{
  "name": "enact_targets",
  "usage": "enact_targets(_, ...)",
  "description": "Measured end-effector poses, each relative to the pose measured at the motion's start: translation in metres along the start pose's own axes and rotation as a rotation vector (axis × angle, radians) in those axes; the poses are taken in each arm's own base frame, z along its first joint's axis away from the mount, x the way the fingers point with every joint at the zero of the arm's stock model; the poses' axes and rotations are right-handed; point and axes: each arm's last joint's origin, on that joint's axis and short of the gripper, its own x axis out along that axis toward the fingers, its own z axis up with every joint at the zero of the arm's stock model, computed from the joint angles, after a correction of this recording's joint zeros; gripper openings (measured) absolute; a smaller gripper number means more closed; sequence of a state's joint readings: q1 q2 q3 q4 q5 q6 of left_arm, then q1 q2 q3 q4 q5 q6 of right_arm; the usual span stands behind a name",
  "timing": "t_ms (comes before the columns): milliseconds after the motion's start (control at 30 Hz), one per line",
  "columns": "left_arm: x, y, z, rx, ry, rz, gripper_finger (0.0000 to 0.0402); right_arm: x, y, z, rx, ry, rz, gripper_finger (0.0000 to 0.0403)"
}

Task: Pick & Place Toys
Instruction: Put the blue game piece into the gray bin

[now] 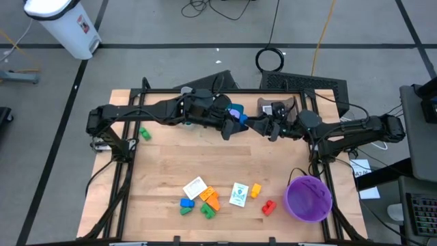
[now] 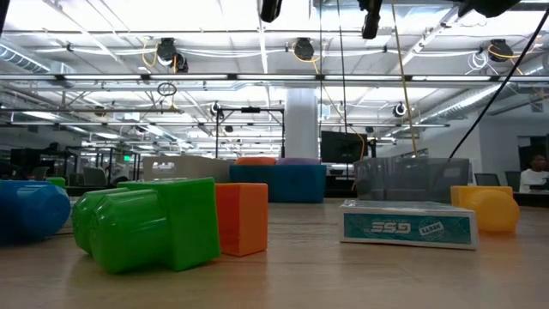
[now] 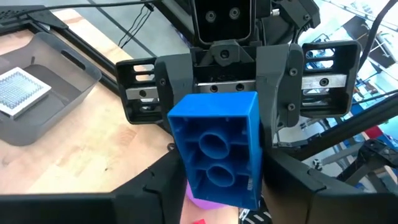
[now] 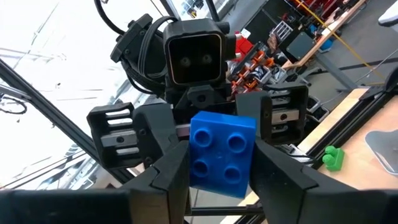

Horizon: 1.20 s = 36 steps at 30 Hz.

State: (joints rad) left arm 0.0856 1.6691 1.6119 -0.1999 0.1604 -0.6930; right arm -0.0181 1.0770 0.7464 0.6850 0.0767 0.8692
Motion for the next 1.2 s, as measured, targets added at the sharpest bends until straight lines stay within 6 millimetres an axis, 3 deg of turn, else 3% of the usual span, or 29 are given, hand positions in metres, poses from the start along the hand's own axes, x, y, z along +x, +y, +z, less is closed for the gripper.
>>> enact_targets(167,0.0,0.0,0.0,0.003,0.005,-0.005,0.0153,0.0,0.0,0.0,-0.001,0.002,0.0,0.0152)
enact_targets(400,0.0,0.0,-0.001,0.029,0.019,-0.012,0.0174,0.0,0.0,0.0,-0.004,0.009,-0.004,0.015)
enact_targets(633,0.0,-0.001,-0.002,0.036,0.045,-0.048,0.0154,0.0,0.0,-0.001,-0.018,0.044,0.028,0.0182)
enact_targets(867,0.0,-0.001,-0.001,0.037,0.043,-0.051,0.0167,0.0,-0.002,0.002,-0.023,0.035,0.019,0.0213)
enact_targets(1200,0.0,-0.001,-0.001,0.043,0.043,-0.054,0.0159,-0.001,-0.008,0.014,-0.065,-0.007,0.015,0.022)
